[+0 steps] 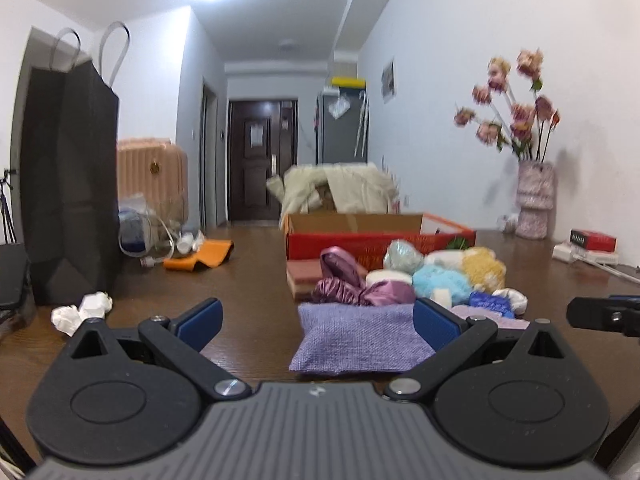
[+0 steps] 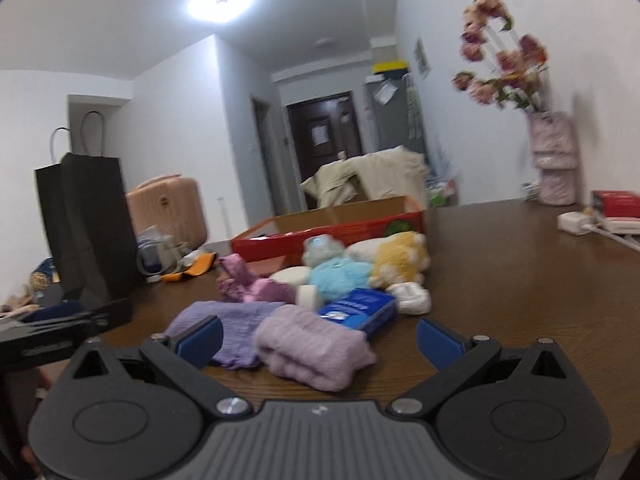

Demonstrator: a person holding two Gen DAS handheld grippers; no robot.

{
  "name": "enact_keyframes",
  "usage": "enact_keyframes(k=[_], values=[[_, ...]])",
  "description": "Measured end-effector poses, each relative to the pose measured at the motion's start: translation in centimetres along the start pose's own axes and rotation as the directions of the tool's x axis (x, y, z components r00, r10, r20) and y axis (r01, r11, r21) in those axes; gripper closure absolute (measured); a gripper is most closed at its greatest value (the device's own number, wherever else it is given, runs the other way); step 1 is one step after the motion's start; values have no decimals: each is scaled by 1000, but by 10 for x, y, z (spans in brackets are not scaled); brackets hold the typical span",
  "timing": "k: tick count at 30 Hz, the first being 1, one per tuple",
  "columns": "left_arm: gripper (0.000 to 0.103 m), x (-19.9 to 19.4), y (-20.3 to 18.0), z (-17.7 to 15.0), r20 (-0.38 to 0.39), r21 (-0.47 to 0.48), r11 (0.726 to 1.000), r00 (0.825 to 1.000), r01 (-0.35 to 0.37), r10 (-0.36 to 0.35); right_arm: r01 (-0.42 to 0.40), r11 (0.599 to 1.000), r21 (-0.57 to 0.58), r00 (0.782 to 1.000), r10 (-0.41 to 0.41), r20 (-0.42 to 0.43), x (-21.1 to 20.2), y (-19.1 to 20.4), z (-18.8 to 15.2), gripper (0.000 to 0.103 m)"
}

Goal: Organize soft objects
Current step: 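Close the right gripper on the purple linen cloth while the left gripper grips it too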

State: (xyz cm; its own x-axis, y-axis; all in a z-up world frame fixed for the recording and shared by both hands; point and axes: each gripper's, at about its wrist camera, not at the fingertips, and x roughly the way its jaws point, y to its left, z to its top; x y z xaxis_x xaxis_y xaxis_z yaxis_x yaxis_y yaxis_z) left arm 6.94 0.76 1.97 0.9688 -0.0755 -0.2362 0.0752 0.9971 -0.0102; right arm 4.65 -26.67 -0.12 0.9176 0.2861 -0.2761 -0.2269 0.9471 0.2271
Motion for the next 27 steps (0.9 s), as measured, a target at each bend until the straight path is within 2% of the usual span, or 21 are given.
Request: enact_keyframes(k=[2, 4, 5, 7, 8, 11, 13, 14, 15, 17, 18, 19, 23, 25, 27], values=[[0, 12, 7, 5, -30, -42, 999, 999, 28, -29, -57, 998, 2, 998, 57, -13, 7, 6, 5, 12], [1, 30, 15, 9, -83, -91, 995, 995, 41, -49, -126, 992, -17, 991, 125, -38, 18, 16, 11, 31], [2, 38, 18, 11, -104, -109, 993, 993, 40, -52, -154, 988, -25, 987, 152, -55, 26, 22, 12, 36], [11, 57, 26, 13, -142, -156, 987, 988, 39, -62, -207, 978, -15, 973, 204, -108, 48, 31, 15, 56], [13, 67, 31, 14, -167, -186, 981, 983, 45, -77, -226, 974, -4, 965, 223, -137, 61, 34, 16, 59], [23, 93, 44, 14, -233, -251, 965, 963, 72, -132, -258, 966, 10, 944, 254, -211, 96, 46, 14, 60], [34, 106, 49, 11, -266, -261, 961, 951, 87, -158, -247, 969, 11, 939, 242, -243, 114, 50, 12, 60], [40, 111, 52, 9, -284, -266, 959, 944, 93, -171, -220, 976, 3, 941, 213, -264, 119, 51, 11, 61], [40, 112, 55, 7, -282, -277, 955, 941, 105, -185, -154, 988, -21, 949, 142, -283, 125, 52, 11, 61], [39, 111, 62, 6, -276, -294, 947, 936, 133, -217, -52, 997, -58, 961, 34, -275, 125, 49, 13, 55], [39, 111, 64, 5, -275, -298, 943, 933, 147, -232, -31, 998, -53, 964, 16, -264, 123, 48, 16, 48], [39, 110, 68, 4, -273, -308, 938, 929, 162, -250, -35, 999, -37, 965, 24, -260, 124, 45, 18, 44], [40, 109, 76, 1, -281, -356, 910, 904, 215, -324, -104, 994, 29, 951, 108, -289, 136, 47, 21, 43], [55, 109, 77, 1, -283, -364, 899, 891, 242, -354, -105, 994, 22, 944, 106, -312, 145, 51, 17, 44], [80, 111, 77, -1, -278, -381, 882, 876, 276, -394, -89, 996, -11, 941, 80, -330, 154, 55, 15, 50]])
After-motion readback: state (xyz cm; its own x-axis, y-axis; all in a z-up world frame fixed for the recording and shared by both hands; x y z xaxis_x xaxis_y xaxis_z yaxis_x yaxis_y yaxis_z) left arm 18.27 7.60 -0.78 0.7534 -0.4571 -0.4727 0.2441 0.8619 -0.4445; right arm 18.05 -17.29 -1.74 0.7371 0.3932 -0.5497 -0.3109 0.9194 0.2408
